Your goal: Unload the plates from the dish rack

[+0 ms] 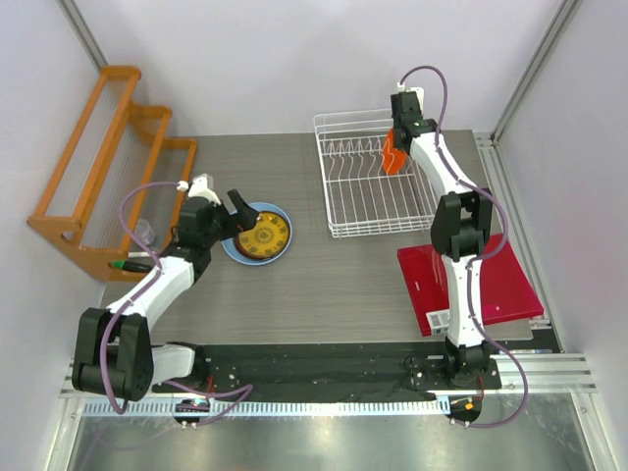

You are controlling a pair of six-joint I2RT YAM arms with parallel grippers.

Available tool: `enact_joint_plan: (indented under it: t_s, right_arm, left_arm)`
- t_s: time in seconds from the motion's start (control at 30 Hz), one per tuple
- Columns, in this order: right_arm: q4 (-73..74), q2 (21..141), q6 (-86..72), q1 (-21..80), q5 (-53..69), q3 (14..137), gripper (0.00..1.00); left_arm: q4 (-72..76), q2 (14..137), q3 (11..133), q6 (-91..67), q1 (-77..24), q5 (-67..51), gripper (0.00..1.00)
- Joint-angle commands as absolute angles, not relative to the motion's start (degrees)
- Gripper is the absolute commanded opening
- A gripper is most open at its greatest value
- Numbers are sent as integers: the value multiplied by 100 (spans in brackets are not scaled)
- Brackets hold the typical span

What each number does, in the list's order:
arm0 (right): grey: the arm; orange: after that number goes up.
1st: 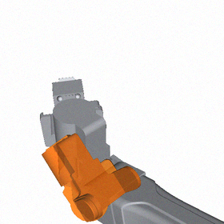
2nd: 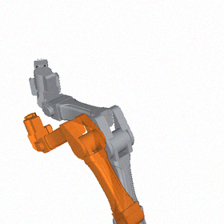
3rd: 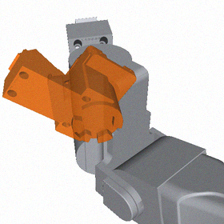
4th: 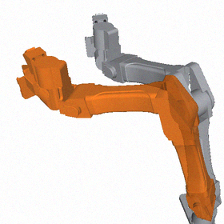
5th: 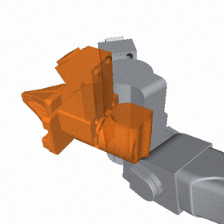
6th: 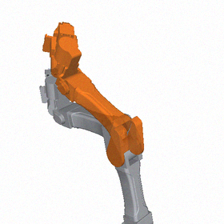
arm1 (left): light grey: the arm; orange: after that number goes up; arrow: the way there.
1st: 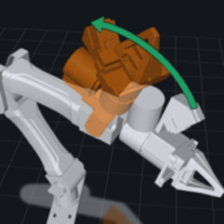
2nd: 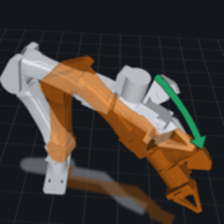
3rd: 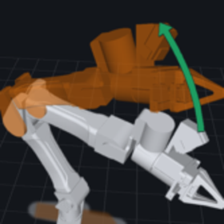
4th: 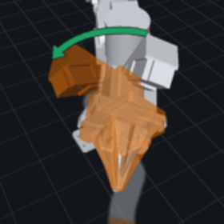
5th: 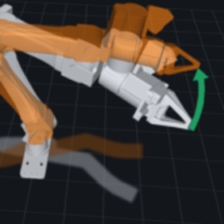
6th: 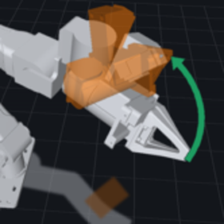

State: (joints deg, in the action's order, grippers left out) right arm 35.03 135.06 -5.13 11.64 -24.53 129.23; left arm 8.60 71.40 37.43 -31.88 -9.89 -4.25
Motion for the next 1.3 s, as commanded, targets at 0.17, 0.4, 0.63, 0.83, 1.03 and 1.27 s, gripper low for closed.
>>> enact_joint_plan:
  t_s: [0.17,0.4,0.63,0.83,1.03,1.27]
  right_arm:
    - [3138,12569,-116,1581,-3556,12991,1]
    - [2778,12314,342,2003,-4683,12709,1]
    - [2663,11620,150,2135,-4720,12051,1]
    - [2575,10576,-508,2390,-3914,10918,1]
    - [2540,9749,-1412,2794,-2771,9784,1]
    - [1760,9238,-2231,2909,-697,8571,1]
  left_arm:
    - [747,7295,4219,-3138,-984,-729,99]
    - [668,7278,4289,-3173,-984,-844,100]
    - [738,7233,4298,-3287,-993,-1045,99]
    - [1132,7233,4219,-3480,-1002,-1379,100]
    - [2090,7400,4017,-3884,-1037,-2117,99]
    - [2926,7646,3850,-4289,-1177,-2628,99]
